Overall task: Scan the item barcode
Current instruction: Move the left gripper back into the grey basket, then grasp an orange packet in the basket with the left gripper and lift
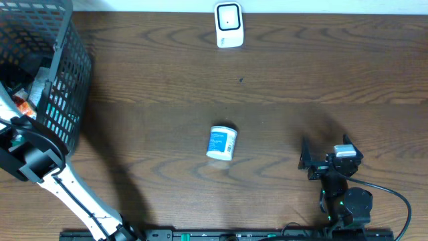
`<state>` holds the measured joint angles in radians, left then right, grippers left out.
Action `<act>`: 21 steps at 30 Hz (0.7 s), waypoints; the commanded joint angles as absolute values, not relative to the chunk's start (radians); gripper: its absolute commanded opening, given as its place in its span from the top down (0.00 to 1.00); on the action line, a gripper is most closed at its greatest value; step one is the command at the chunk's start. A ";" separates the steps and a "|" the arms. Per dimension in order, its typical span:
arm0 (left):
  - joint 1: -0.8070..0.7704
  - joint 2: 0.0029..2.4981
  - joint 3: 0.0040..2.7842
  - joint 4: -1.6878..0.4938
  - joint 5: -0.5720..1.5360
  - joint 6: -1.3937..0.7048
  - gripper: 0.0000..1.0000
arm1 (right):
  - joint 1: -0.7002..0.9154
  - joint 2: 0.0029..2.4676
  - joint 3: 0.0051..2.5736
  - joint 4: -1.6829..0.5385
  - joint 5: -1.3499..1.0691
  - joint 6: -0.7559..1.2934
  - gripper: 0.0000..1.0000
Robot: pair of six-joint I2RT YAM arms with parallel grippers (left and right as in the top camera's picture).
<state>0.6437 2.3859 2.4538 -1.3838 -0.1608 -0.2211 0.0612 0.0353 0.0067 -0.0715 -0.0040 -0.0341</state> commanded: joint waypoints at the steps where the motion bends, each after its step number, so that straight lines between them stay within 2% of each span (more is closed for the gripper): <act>1: 0.661 2.432 2.429 -1.390 -0.169 -0.245 0.08 | 0.053 0.032 0.006 -0.078 -0.005 -0.042 0.01; 8: 0.676 2.466 2.325 -1.364 -0.166 -0.245 0.11 | 0.053 0.032 0.006 -0.078 -0.005 -0.042 0.01; 14: 0.678 2.466 2.271 -1.334 -0.165 -0.245 0.38 | 0.053 0.032 0.006 -0.078 -0.005 -0.042 0.01; 15: 0.678 2.459 2.273 -1.333 -0.160 -0.245 0.52 | 0.053 0.032 0.006 -0.078 -0.005 -0.042 0.01; 16: 0.678 2.448 2.278 -1.333 -0.128 -0.240 0.60 | 0.053 0.032 0.006 -0.078 -0.005 -0.042 0.01; 18: 0.678 2.417 2.307 -1.333 -0.073 -0.234 0.64 | 0.053 0.032 0.006 -0.078 -0.005 -0.042 0.01; 21: 0.675 2.321 2.371 -1.321 -0.051 -0.235 0.64 | 0.053 0.032 0.006 -0.078 -0.005 -0.042 0.01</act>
<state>0.6727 2.4458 2.2925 -1.3304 -0.1024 -0.2356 0.0612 0.0353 0.0067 -0.0715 -0.0040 -0.0345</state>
